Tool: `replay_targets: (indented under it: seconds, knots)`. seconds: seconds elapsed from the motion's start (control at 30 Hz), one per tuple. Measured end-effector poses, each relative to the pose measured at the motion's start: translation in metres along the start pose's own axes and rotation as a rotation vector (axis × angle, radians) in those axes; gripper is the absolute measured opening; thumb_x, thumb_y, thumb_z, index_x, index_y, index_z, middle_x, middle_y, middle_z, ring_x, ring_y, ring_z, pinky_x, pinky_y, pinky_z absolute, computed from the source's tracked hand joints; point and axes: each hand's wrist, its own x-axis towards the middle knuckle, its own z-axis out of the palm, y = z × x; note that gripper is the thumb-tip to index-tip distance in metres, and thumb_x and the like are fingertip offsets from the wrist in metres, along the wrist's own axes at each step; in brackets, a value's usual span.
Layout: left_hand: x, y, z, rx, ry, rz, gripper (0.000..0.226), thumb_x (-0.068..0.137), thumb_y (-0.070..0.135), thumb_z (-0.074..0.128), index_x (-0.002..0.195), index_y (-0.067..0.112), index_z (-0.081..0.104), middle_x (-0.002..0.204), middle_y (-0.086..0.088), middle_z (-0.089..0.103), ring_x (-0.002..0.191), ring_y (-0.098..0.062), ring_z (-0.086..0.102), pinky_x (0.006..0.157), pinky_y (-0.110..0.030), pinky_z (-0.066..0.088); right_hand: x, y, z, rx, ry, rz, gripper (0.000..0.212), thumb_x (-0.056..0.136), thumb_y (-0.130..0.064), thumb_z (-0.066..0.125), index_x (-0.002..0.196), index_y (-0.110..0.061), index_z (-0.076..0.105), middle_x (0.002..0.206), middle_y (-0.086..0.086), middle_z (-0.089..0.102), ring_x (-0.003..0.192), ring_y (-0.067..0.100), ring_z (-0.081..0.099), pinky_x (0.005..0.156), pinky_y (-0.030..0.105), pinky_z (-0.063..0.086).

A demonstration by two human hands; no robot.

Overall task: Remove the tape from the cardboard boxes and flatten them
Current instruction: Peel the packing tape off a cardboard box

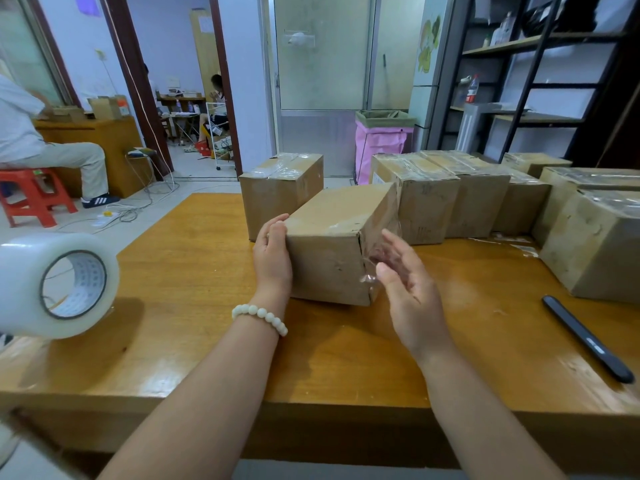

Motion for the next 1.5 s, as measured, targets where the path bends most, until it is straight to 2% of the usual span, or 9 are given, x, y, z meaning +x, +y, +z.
replay_targets:
  seconds: [0.27, 0.37, 0.47, 0.63, 0.87, 1.03, 1.23, 1.43, 1.5]
  knots:
    - [-0.002, 0.000, 0.000, 0.022, -0.020, 0.007, 0.030, 0.099, 0.021, 0.040, 0.117, 0.019, 0.064, 0.106, 0.012, 0.056, 0.097, 0.000, 0.049, 0.077, -0.022, 0.040, 0.006, 0.006, -0.003, -0.022, 0.321, -0.008, 0.034, 0.099, -0.040, 0.031, 0.124, -0.063, 0.027, 0.146, -0.014, 0.033, 0.134, 0.014, 0.039, 0.105, 0.045, 0.042]
    - [0.000, 0.000, -0.001, -0.003, 0.006, -0.022, 0.030, 0.099, 0.023, 0.040, 0.116, 0.019, 0.065, 0.105, 0.011, 0.057, 0.098, -0.003, 0.050, 0.085, -0.027, 0.043, 0.009, 0.012, -0.008, -0.004, 0.477, 0.016, 0.030, 0.103, -0.025, 0.032, 0.125, -0.044, 0.039, 0.133, -0.008, 0.044, 0.116, 0.011, 0.053, 0.088, 0.024, 0.052]
    - [0.000, 0.000, -0.001, 0.004, 0.001, -0.017, 0.030, 0.099, 0.023, 0.040, 0.115, 0.019, 0.065, 0.105, 0.011, 0.057, 0.098, -0.005, 0.051, 0.086, -0.028, 0.043, 0.007, 0.010, -0.008, -0.166, 0.585, -0.261, 0.022, 0.101, -0.016, 0.036, 0.116, -0.024, 0.051, 0.116, 0.000, 0.053, 0.105, 0.008, 0.054, 0.082, 0.012, 0.047]
    - [-0.004, 0.003, 0.001, 0.051, -0.031, 0.032, 0.025, 0.100, 0.020, 0.040, 0.112, 0.022, 0.062, 0.102, 0.015, 0.055, 0.093, 0.002, 0.048, 0.072, -0.018, 0.038, 0.006, 0.016, 0.005, -0.450, 0.355, -0.642, 0.020, 0.088, -0.019, 0.057, 0.095, -0.003, 0.067, 0.099, 0.005, 0.059, 0.101, 0.016, 0.051, 0.095, 0.017, 0.038]
    - [-0.006, 0.003, 0.001, 0.064, -0.058, 0.029, 0.026, 0.101, 0.022, 0.041, 0.116, 0.022, 0.061, 0.102, 0.016, 0.054, 0.093, 0.003, 0.047, 0.071, -0.017, 0.037, 0.003, 0.026, 0.007, -0.698, 0.237, -0.525, 0.015, 0.077, -0.013, 0.077, 0.089, -0.010, 0.069, 0.098, 0.008, 0.061, 0.103, 0.020, 0.047, 0.085, 0.028, 0.042]
    - [-0.005, 0.003, 0.001, 0.059, -0.060, 0.019, 0.026, 0.101, 0.023, 0.041, 0.117, 0.023, 0.061, 0.103, 0.017, 0.053, 0.094, 0.003, 0.046, 0.072, -0.017, 0.036, 0.002, 0.022, 0.008, -0.771, 0.304, -0.587, 0.020, 0.085, -0.015, 0.061, 0.100, -0.009, 0.072, 0.092, 0.008, 0.064, 0.086, 0.024, 0.059, 0.071, 0.036, 0.054]
    - [-0.006, 0.003, 0.001, 0.076, -0.065, 0.024, 0.029, 0.100, 0.024, 0.043, 0.123, 0.021, 0.061, 0.103, 0.020, 0.051, 0.096, 0.003, 0.046, 0.074, -0.016, 0.037, -0.003, 0.020, 0.006, -0.840, 0.307, -0.596, 0.022, 0.079, -0.011, 0.067, 0.099, -0.008, 0.074, 0.084, 0.007, 0.068, 0.079, 0.022, 0.062, 0.069, 0.036, 0.054]
    - [-0.006, 0.003, 0.000, 0.101, -0.083, 0.045, 0.029, 0.101, 0.024, 0.041, 0.123, 0.022, 0.060, 0.103, 0.021, 0.050, 0.096, 0.005, 0.045, 0.074, -0.015, 0.036, -0.002, 0.017, 0.007, -0.843, 0.284, -0.562, 0.050, 0.078, -0.011, 0.069, 0.127, -0.002, 0.057, 0.119, 0.012, 0.065, 0.106, 0.027, 0.062, 0.089, 0.035, 0.051]
    - [-0.007, 0.004, 0.001, 0.097, -0.089, 0.048, 0.030, 0.101, 0.022, 0.041, 0.124, 0.020, 0.060, 0.103, 0.021, 0.050, 0.096, 0.005, 0.045, 0.073, -0.014, 0.035, -0.002, 0.017, 0.006, -0.857, 0.300, -0.535, 0.050, 0.074, -0.011, 0.074, 0.122, -0.001, 0.061, 0.108, 0.012, 0.069, 0.099, 0.029, 0.063, 0.082, 0.039, 0.056]
